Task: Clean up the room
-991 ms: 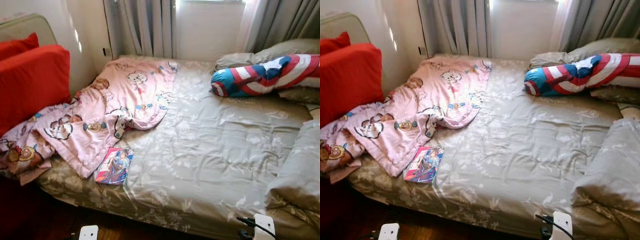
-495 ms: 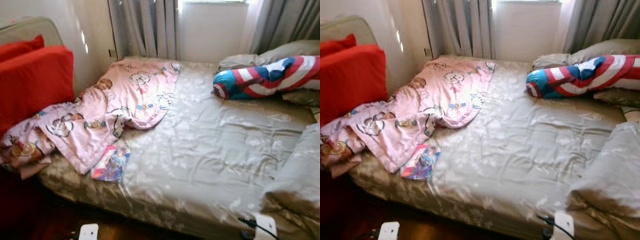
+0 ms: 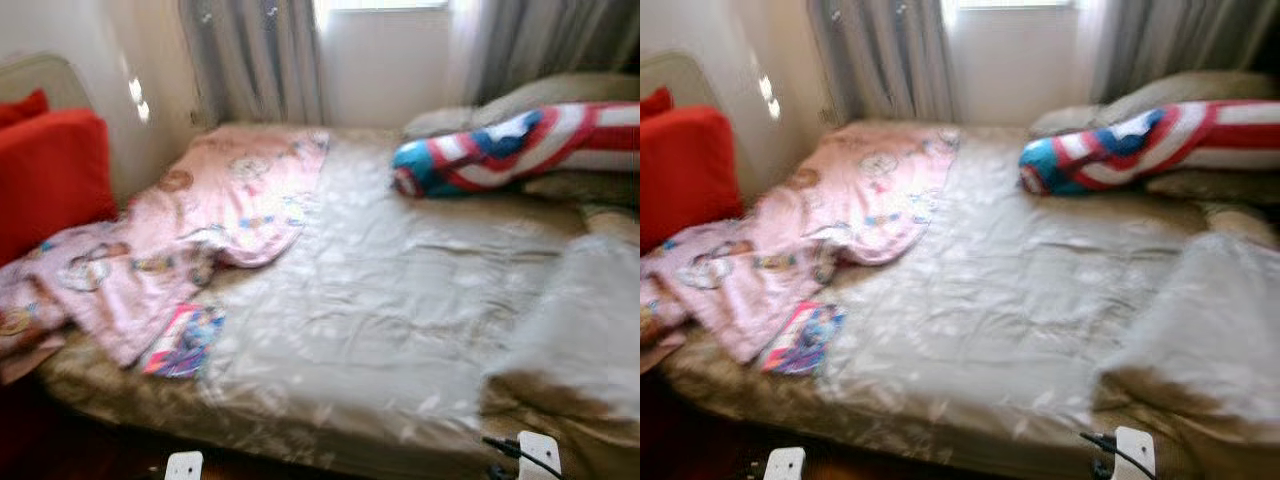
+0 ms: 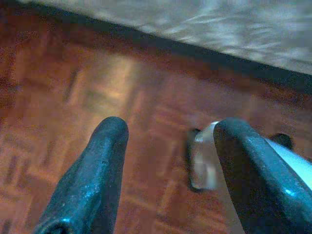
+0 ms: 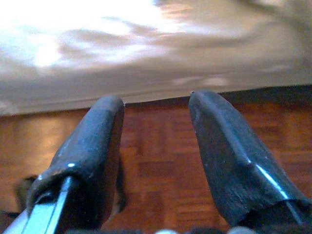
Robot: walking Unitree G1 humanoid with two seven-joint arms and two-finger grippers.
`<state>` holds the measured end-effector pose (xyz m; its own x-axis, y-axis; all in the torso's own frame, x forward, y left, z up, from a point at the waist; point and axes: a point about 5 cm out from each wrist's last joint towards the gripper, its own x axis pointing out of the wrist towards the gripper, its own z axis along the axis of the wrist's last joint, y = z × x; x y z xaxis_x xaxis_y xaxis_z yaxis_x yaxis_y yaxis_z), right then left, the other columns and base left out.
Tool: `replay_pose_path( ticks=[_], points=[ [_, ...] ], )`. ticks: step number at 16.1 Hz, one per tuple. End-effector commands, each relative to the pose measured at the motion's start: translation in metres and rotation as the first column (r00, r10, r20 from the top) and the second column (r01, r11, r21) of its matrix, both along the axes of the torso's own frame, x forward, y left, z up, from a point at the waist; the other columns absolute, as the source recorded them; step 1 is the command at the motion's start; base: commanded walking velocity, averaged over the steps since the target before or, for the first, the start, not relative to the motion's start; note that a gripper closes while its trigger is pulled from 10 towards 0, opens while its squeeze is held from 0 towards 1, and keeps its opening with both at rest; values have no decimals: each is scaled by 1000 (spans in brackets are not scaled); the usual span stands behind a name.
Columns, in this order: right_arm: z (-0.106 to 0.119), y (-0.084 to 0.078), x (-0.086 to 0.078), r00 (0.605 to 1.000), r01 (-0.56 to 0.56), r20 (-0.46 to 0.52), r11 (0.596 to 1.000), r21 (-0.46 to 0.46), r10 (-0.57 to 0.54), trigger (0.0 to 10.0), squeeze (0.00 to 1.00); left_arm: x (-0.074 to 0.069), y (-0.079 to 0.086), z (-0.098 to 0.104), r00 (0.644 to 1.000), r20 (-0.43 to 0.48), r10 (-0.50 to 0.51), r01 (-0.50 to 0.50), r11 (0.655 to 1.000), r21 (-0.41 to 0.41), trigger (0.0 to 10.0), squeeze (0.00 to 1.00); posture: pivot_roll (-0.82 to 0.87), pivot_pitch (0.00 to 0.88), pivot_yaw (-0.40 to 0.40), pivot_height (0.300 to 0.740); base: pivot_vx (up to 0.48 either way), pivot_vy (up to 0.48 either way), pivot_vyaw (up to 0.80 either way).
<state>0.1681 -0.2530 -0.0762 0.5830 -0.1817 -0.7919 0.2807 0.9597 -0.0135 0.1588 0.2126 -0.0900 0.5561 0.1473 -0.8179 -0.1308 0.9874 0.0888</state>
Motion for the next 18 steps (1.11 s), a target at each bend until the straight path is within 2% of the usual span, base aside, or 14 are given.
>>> replay_pose_path(
  ticks=[1,2,14,18],
  points=[
    [-3,7,-2,1000,-1,-9,1000,20,1,10000,0,-2,8,1,1000,-9,10,-10,1000,18,10000,0,-21,0,8,740,0,-289,-731],
    [-3,7,-2,1000,0,-8,1000,20,1,10000,0,-2,8,1,1000,-9,10,-10,1000,18,10000,0,-21,0,7,740,0,-289,-731],
    [-2,6,-1,1000,9,1,1000,20,-10,10000,0,-1,7,1,1000,-7,12,-12,1000,17,10000,0,-20,0,5,740,0,-287,0],
    [-3,6,-1,1000,13,1,1000,28,-13,10000,0,-1,8,1,1000,-7,12,-12,1000,17,10000,0,-22,0,5,740,0,-287,-744]
  ],
)
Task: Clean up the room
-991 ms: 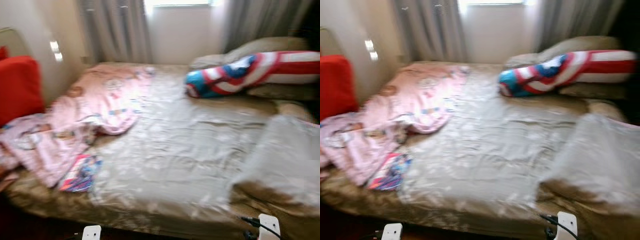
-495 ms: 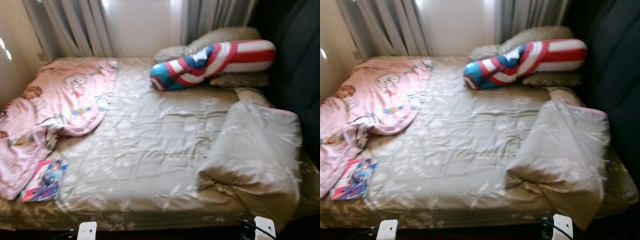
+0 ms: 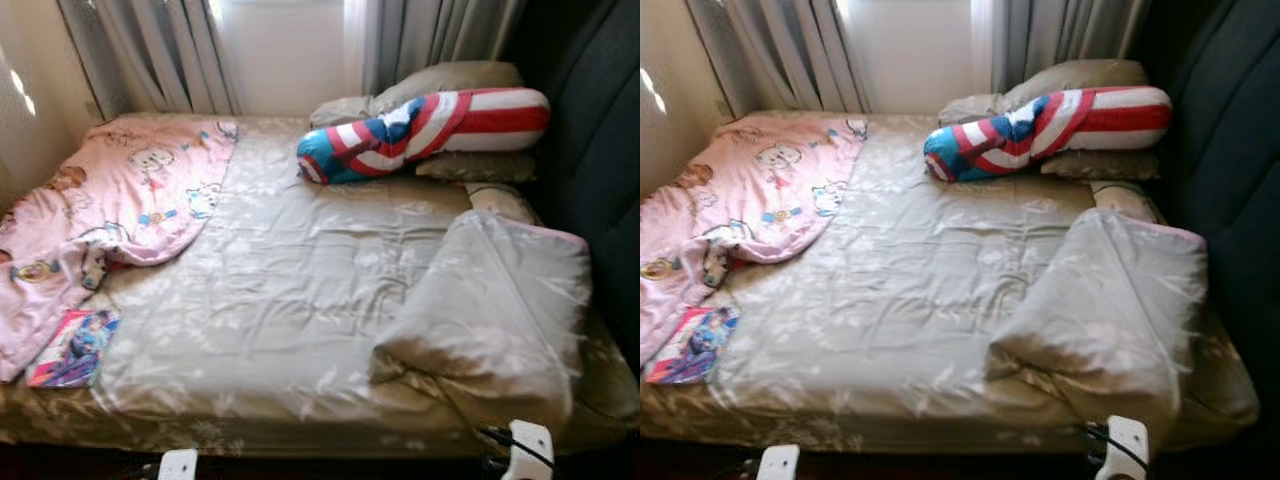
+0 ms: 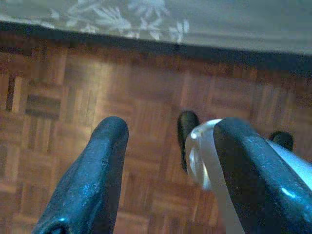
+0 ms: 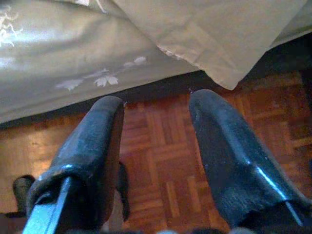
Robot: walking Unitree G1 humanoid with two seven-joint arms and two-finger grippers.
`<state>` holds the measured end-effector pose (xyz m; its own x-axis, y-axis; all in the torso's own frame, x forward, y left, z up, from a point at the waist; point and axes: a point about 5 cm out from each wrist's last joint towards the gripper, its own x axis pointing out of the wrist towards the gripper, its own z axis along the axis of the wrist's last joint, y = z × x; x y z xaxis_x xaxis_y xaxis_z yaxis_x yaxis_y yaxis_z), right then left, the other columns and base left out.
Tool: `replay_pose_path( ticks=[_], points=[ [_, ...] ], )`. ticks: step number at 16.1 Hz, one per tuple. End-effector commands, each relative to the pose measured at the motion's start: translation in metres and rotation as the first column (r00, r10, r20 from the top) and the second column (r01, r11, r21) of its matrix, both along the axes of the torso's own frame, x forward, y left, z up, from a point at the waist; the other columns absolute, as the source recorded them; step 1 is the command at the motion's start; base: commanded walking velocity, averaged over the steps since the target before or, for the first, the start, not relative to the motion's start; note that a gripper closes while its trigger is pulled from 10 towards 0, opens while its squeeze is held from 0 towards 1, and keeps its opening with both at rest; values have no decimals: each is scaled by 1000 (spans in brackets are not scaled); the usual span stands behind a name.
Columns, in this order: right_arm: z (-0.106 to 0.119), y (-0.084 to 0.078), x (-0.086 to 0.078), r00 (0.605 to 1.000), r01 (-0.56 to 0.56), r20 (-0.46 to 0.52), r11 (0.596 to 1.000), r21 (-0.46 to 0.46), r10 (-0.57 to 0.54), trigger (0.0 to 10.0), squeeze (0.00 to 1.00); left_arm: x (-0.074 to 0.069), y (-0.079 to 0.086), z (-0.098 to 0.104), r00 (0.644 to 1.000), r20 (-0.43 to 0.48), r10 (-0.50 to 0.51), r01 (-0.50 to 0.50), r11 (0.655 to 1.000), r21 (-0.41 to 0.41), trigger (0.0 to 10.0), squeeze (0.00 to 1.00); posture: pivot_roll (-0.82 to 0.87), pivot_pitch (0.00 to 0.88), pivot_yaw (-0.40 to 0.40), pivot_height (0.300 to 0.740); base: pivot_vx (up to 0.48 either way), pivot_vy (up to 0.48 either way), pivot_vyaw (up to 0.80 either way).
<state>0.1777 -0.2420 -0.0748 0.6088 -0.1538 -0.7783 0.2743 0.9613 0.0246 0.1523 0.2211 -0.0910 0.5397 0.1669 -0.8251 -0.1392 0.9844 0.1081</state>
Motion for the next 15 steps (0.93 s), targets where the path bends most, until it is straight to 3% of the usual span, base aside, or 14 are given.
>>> replay_pose_path(
  ticks=[1,4,12,15],
  points=[
    [-4,-5,-11,999,13,-34,1000,-8,-14,10000,0,5,-1,2,1000,10,1,-1,1000,0,10000,0,-22,0,5,740,0,-285,-719],
    [-4,-5,-11,999,11,-36,1000,-11,-11,10000,0,5,-1,2,1000,10,1,-1,1000,1,10000,0,-22,0,6,740,0,-287,-694],
    [-4,-5,-11,1000,11,-29,1000,-12,-11,10000,0,5,-1,2,1000,10,1,-1,1000,1,10000,0,-18,0,5,740,0,-287,0],
    [-3,-5,-10,1000,9,-28,1000,-11,-9,10000,0,5,-1,2,1000,11,17,-17,1000,-2,10000,0,-17,0,4,740,0,0,0]
  ],
)
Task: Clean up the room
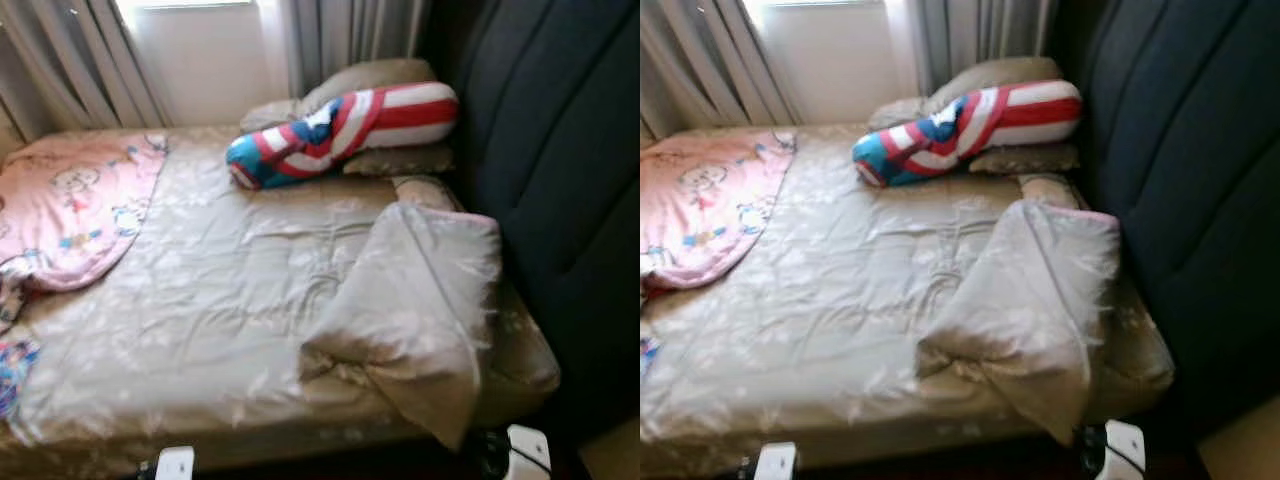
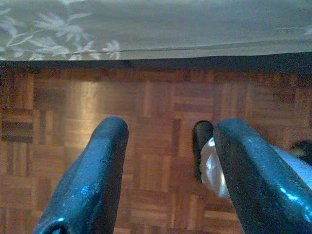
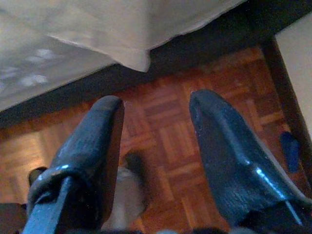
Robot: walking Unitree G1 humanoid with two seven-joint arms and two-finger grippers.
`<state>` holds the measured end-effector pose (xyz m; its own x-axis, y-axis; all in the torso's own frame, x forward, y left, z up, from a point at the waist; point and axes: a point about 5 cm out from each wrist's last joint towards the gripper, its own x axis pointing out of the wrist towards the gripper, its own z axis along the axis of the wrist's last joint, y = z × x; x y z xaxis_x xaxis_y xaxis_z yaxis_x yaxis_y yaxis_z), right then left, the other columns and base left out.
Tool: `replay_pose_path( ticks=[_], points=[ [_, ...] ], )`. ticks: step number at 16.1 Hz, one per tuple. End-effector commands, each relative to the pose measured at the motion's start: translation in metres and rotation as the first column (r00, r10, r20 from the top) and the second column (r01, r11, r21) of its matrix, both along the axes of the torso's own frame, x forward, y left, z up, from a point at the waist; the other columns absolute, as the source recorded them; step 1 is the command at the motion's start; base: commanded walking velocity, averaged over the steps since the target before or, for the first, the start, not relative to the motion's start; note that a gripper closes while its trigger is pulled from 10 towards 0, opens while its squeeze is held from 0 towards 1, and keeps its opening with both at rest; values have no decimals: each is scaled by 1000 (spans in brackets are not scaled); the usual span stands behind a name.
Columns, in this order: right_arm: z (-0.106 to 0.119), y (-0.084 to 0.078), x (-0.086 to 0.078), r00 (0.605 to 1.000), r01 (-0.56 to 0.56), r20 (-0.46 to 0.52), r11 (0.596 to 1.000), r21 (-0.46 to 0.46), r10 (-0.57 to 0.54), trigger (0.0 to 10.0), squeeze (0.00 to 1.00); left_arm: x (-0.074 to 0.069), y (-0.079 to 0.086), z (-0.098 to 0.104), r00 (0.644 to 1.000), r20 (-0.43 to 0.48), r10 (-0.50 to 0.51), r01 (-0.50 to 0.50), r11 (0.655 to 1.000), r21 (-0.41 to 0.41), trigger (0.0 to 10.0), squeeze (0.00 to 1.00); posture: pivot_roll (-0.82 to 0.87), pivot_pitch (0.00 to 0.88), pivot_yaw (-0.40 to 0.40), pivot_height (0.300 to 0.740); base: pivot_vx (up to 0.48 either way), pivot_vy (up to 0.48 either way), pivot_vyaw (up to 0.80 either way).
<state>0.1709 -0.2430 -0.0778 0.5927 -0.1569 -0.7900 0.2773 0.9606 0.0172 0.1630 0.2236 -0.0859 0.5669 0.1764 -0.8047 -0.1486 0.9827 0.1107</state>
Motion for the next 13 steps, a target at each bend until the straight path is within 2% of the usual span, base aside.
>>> replay_pose_path(
  ticks=[1,13],
  points=[
    [0,-4,-3,1000,6,-8,1000,-9,-6,10000,0,-6,-3,-4,1000,-25,9,-9,1000,-12,10000,0,-17,0,4,740,0,0,0],
    [0,-3,-2,1000,2,-1,1000,1,-2,10000,0,-5,-4,-3,1000,-6,30,-30,999,-38,10000,0,-21,0,2,740,0,0,0]
  ],
)
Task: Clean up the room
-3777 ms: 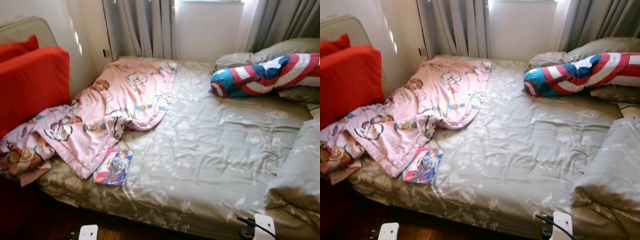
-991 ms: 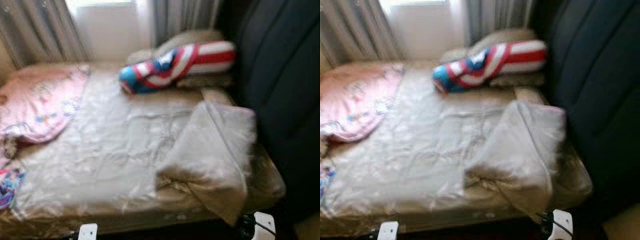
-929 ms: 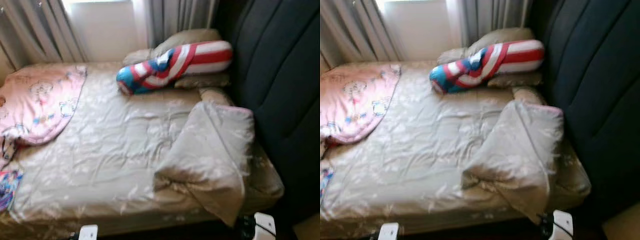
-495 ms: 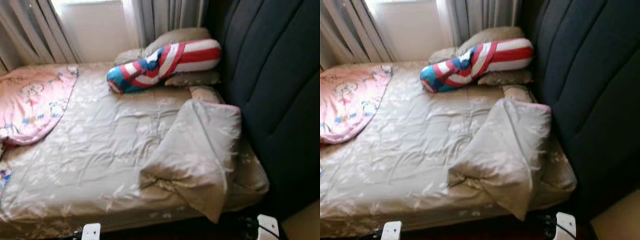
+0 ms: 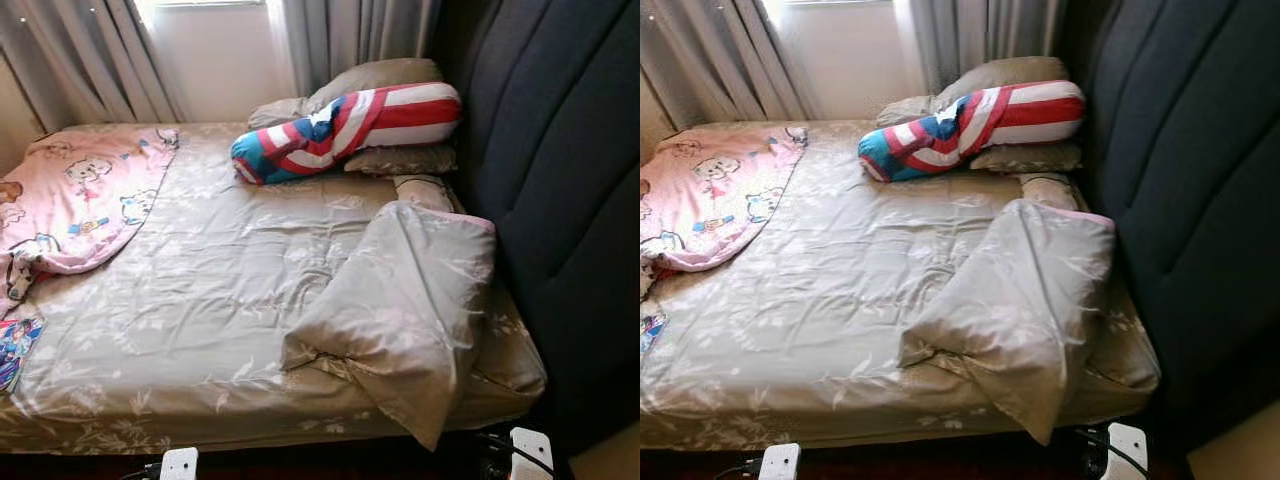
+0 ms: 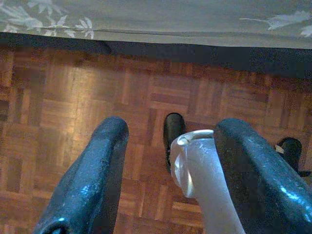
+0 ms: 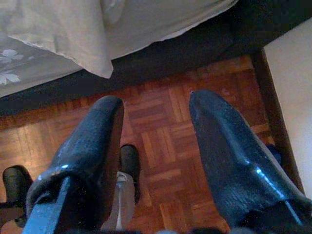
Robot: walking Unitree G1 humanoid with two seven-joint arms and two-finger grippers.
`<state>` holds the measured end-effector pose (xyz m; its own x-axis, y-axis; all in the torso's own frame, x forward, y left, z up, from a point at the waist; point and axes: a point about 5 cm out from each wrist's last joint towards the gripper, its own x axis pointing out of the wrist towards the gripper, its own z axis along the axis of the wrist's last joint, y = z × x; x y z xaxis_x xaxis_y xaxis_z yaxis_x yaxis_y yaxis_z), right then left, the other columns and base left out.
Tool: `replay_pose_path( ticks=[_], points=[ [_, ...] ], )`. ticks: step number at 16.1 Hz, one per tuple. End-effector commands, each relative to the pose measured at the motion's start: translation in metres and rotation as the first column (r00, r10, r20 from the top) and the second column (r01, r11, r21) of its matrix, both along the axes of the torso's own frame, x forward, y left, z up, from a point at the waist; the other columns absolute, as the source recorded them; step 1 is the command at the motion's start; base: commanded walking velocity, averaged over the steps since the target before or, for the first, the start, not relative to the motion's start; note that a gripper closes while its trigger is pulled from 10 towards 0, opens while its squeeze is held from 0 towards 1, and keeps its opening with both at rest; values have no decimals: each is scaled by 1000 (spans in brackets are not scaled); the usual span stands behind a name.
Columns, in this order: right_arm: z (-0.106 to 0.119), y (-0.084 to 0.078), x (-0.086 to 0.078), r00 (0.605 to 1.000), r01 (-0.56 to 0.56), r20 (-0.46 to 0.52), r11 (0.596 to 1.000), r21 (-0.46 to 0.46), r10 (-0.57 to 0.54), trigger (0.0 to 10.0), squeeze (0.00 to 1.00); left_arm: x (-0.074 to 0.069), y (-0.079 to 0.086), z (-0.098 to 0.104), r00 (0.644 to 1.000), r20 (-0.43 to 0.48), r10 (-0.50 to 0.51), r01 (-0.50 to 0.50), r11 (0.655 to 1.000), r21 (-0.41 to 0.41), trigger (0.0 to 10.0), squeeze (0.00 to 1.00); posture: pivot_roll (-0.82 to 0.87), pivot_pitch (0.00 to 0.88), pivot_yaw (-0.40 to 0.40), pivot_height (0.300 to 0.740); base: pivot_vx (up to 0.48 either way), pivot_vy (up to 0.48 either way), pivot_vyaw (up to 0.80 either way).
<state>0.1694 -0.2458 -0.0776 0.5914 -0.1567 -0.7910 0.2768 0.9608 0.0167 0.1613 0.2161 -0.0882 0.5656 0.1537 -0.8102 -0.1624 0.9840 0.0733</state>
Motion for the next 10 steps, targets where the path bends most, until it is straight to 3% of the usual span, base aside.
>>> replay_pose_path(
  ticks=[1,10],
  points=[
    [0,0,-1,1000,2,1,1000,3,-2,10000,0,-3,3,-1,1000,-6,17,-17,1000,-1,10000,0,-22,0,0,740,0,0,0],
    [1,5,5,1000,-9,12,1000,15,8,10000,0,3,7,2,1000,-2,-8,8,1000,8,10000,0,-22,0,12,740,0,0,0]
  ],
)
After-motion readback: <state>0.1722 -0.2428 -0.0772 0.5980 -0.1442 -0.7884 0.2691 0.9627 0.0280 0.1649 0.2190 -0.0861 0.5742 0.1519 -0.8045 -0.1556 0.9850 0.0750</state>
